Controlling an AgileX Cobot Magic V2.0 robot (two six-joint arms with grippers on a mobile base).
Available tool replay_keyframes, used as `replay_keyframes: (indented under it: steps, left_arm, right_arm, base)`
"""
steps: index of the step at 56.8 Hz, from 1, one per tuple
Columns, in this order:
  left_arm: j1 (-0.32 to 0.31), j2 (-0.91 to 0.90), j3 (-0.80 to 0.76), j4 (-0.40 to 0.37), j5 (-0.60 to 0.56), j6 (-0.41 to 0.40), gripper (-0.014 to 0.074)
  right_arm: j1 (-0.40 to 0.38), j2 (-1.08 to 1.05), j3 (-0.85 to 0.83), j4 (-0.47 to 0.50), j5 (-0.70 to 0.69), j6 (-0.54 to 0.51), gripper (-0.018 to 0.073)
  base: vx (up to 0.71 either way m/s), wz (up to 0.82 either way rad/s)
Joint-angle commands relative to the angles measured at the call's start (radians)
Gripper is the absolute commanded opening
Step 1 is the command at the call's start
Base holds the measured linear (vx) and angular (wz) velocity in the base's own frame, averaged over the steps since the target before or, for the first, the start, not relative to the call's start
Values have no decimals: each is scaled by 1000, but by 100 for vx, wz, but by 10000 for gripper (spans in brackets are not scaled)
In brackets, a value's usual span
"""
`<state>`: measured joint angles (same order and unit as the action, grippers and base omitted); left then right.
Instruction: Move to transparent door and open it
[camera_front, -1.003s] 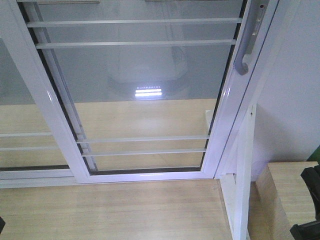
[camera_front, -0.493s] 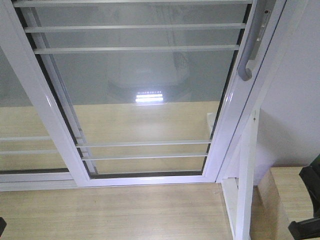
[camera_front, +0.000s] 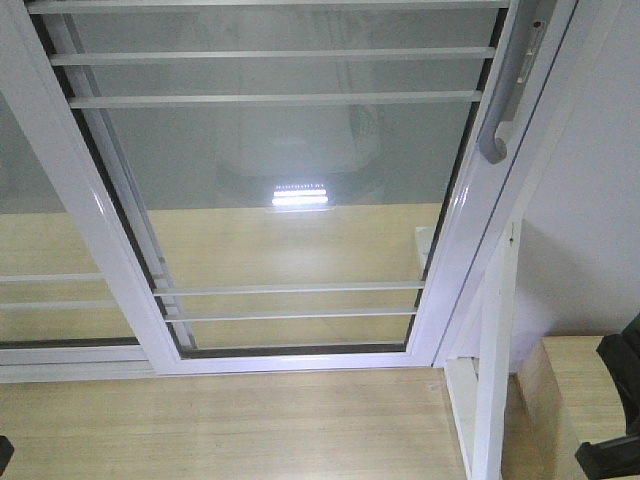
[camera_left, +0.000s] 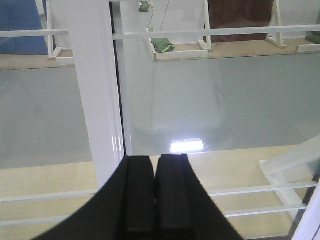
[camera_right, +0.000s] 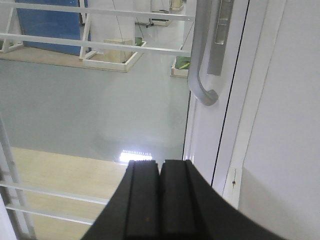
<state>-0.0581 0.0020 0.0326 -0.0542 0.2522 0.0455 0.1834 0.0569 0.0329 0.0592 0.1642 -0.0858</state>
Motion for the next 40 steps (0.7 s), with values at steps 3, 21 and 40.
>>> replay_keyframes:
  steps: [3,21,40]
  left_arm:
    - [-2,22,6,-3,-75,-9,-6]
    - [-2,22,6,-3,-75,-9,-6]
    - [-2,22,6,-3,-75,-9,-6]
  right_arm:
    - [3,18,0,-1,-79,0,-1]
    - [3,18,0,-1,-79,0,-1]
    - [3,18,0,-1,-79,0,-1]
  base:
    - [1,1]
    - [1,1]
    - [0,0]
